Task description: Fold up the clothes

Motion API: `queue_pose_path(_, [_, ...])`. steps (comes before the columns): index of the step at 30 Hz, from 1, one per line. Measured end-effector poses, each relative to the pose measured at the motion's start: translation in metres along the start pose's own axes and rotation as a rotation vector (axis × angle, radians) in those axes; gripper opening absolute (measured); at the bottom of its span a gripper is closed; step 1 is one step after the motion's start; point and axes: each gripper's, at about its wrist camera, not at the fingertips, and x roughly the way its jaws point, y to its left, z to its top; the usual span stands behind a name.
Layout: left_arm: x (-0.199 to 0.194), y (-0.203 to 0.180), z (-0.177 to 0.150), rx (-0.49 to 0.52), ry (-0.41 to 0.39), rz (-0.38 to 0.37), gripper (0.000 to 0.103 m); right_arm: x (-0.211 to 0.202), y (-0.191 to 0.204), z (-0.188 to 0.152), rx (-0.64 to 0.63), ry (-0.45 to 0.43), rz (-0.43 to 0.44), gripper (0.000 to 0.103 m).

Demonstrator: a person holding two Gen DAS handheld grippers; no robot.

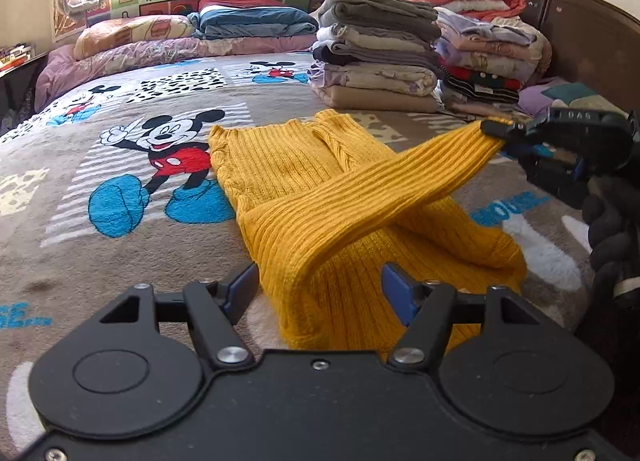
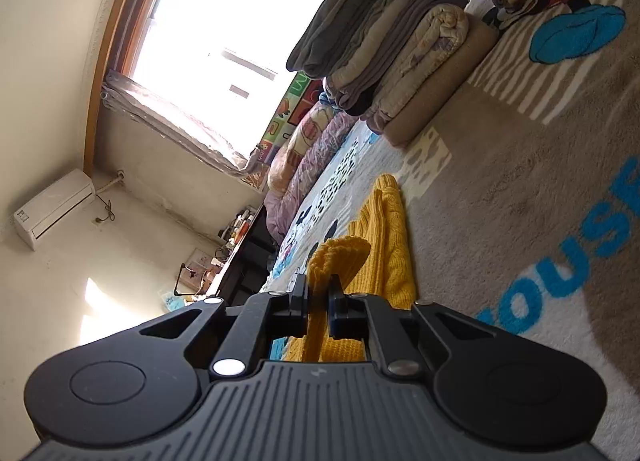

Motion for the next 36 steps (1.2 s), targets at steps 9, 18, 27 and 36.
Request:
queue_pose_path(9, [0.014, -0.035, -0.01, 0.26, -0.008, 0.089, 0.032, -0.036, -0.005, 0.014, 0.034, -0.096, 0.047, 0.01])
queue_pose_path(18, [0.033, -0.051, -0.018, 0.28, 0.055, 0.009, 0.032, -0.057, -0.051, 0.017, 0.138, -0.184, -0.049, 0.01])
queue_pose_path(27, [-0.012, 0.024, 0.005, -0.116, -0.089, -0.092, 0.033, -0.043, -0.078, 0.007, 0.248, -0.158, -0.104, 0.031])
queue_pose_path(36, [-0.002, 0.015, 0.002, -0.075, -0.055, -0.066, 0.033, -0.04, -0.073, -0.006, 0.307, -0.101, -0.095, 0.057])
